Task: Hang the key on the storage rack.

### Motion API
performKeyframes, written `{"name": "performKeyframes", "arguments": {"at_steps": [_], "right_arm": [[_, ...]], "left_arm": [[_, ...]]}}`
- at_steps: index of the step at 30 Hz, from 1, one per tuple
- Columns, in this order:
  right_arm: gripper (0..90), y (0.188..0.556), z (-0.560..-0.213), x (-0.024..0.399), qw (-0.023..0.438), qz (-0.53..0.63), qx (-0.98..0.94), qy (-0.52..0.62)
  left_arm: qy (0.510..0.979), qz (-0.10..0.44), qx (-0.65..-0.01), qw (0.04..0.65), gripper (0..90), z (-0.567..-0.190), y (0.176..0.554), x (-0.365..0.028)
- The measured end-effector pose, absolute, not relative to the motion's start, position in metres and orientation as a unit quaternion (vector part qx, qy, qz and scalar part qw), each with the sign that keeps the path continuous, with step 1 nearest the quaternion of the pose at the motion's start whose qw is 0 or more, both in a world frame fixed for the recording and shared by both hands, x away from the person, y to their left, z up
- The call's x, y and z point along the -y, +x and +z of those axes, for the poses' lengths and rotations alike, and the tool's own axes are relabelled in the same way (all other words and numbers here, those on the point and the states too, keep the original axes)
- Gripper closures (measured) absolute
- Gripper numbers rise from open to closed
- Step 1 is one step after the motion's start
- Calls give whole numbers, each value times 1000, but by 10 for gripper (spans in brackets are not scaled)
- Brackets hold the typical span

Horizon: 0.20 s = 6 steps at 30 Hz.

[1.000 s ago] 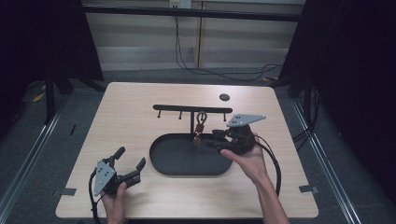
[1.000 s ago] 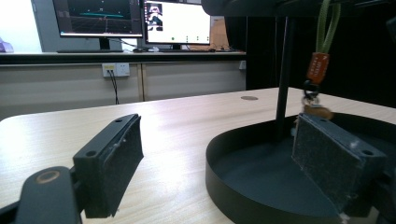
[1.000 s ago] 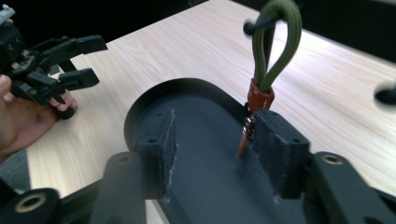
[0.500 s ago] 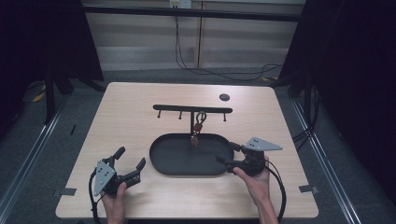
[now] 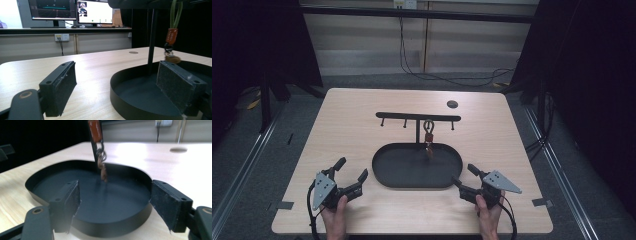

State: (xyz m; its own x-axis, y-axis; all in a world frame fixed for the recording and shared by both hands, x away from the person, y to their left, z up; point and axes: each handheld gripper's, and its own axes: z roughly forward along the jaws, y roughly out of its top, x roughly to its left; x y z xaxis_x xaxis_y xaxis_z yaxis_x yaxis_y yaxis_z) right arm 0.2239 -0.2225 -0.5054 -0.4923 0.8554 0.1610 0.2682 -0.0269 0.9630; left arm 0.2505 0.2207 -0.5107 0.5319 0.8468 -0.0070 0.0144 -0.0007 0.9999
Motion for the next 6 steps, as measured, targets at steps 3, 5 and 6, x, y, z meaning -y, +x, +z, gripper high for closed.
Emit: {"name": "performKeyframes", "arguments": {"at_steps": [3, 5, 6], "right_arm": [[212, 223, -506, 222, 258, 569, -650, 433], [192, 218, -506, 221, 281, 574, -641, 425], [192, 218, -506, 221, 281, 574, -641, 425]], "left_arm": [[622, 338, -346, 616, 158, -511, 250, -221], [621, 337, -347, 617, 158, -511, 250, -221], [621, 337, -347, 617, 158, -511, 250, -221]]}}
